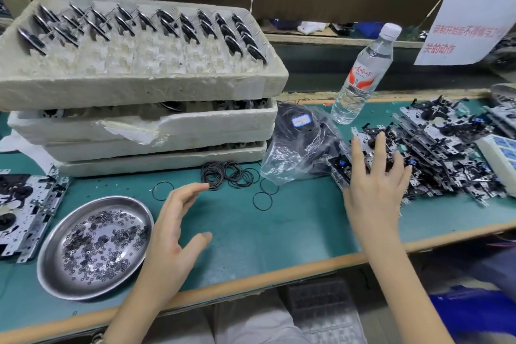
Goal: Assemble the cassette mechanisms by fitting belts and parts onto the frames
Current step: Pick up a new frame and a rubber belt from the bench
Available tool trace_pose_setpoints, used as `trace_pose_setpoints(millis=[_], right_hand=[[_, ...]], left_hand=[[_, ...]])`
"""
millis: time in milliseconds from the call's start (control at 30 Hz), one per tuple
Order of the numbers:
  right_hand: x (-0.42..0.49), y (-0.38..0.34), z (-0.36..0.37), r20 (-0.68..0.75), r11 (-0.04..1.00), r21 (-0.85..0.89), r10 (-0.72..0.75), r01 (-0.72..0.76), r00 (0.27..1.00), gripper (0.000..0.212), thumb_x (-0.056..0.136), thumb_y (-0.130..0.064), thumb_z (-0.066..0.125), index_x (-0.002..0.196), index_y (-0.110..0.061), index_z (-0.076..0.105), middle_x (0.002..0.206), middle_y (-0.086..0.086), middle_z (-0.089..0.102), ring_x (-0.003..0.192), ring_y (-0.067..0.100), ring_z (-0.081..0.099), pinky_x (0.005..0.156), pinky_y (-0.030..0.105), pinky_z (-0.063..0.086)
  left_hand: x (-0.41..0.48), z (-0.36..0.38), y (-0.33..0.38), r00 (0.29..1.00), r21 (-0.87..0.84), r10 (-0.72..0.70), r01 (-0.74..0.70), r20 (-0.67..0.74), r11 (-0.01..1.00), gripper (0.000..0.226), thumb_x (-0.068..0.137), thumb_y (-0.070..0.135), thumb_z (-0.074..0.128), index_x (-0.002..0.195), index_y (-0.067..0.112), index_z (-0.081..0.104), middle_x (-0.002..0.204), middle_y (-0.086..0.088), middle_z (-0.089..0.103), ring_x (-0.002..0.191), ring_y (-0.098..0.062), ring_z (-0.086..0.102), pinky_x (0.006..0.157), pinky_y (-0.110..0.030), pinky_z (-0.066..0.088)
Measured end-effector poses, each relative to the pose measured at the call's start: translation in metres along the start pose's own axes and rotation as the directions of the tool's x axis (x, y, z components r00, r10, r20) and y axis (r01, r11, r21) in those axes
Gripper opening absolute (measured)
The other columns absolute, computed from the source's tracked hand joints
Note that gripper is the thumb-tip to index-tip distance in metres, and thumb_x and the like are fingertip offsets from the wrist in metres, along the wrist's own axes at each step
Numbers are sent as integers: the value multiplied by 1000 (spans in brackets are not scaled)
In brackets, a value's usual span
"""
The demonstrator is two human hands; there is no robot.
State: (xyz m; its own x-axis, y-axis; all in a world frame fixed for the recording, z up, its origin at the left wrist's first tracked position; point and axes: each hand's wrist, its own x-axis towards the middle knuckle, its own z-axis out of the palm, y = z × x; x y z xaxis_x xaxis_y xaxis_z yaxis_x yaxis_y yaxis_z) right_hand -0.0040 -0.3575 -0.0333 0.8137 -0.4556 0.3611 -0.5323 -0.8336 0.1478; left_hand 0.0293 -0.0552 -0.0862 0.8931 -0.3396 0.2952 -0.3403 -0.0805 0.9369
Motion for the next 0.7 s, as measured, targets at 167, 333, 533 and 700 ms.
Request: trace_pose_setpoints(millis=[167,333,533,700], right_hand=[[8,-3,-1,52,999,-24,25,-24,998,78,91,-7,61,155,-18,19,161,21,10,136,49,25,113,63,17],[6,-5,-8,105,999,-44,6,-1,995,92,84,-40,72,156,-17,19,161,24,7,141,53,13,113,65,12],[-9,-20,-23,-123,990,71,-114,123,986,70,85,-41,68,145,-13,44,156,27,23,142,53,17,115,63,12],[-30,-51,-16,-396,872,193,-350,449,849,15,80,-11,74,95,-8,72,111,14,65,108,41,56,105,54,36]], left_hand=[[1,0,0,1000,14,6,-6,4,1000,61,74,29,57,131,48,51,139,5,54,139,-21,45,116,-40,33],[1,0,2,1000,28,7,-7,3,1000,60,74,29,57,130,48,51,138,6,55,138,-21,45,116,-41,34],[1,0,5,1000,48,-3,3,-5,999,59,75,27,58,130,45,52,137,7,54,137,-22,46,115,-47,35],[1,0,7,1000,60,-9,10,-10,998,58,75,25,58,130,42,52,136,7,54,137,-25,46,115,-43,34]])
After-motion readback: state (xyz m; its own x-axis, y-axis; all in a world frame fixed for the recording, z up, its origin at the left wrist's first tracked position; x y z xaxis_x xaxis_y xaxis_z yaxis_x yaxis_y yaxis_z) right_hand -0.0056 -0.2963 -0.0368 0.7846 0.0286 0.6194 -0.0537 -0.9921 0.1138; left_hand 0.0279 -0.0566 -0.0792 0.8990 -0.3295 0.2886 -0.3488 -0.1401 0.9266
